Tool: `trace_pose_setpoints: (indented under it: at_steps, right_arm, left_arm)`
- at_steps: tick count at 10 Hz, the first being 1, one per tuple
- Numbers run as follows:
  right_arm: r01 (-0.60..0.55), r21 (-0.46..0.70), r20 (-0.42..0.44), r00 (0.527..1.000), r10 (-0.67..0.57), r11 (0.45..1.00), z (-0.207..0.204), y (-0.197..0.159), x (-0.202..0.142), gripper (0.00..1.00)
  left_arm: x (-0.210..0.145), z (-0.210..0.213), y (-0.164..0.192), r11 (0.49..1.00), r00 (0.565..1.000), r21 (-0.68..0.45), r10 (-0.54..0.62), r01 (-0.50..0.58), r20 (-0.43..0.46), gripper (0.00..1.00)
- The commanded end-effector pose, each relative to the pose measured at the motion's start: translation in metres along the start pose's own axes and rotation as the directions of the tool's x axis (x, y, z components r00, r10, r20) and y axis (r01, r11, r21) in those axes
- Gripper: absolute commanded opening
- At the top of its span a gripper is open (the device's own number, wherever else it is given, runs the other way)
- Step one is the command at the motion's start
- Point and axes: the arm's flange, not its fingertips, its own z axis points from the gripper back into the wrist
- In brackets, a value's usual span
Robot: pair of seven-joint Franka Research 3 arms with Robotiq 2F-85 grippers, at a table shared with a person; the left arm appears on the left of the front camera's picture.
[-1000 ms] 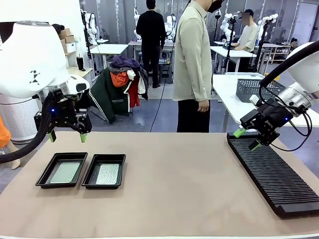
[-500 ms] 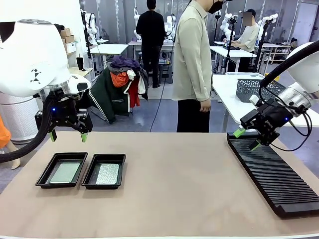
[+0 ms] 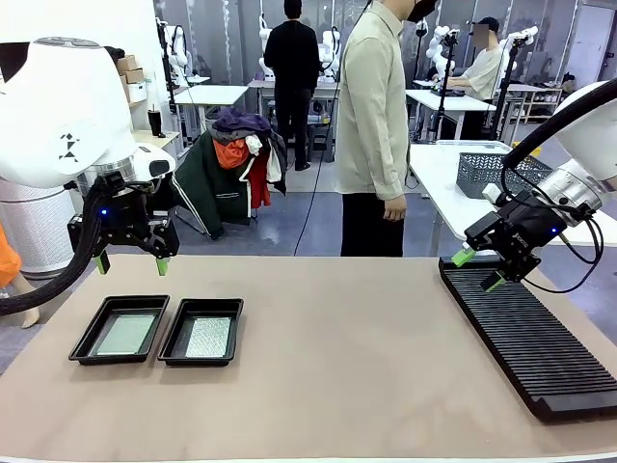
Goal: Inspect and transfer BCBs to ESD trays.
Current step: Pick up the ESD tray and place it on the left side of the table.
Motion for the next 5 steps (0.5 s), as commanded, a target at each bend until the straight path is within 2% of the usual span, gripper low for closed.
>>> trace_pose_setpoints:
  at_steps: [1, 5]
  right_arm:
    - [0.019, -0.016, 0.008, 1.000, -0.019, 1.000, -0.0002, 0.0021, -0.0003, 1.00]
    - [0.019, -0.016, 0.008, 1.000, -0.019, 1.000, -0.0002, 0.0021, -0.0003, 1.00]
  left_arm:
    - [0.0004, -0.0012, 0.0017, 1.000, 1.000, -0.002, 0.005, -0.005, 0.002, 1.00]
    - [0.0004, -0.0012, 0.0017, 1.000, 1.000, -0.002, 0.005, -0.005, 0.002, 1.00]
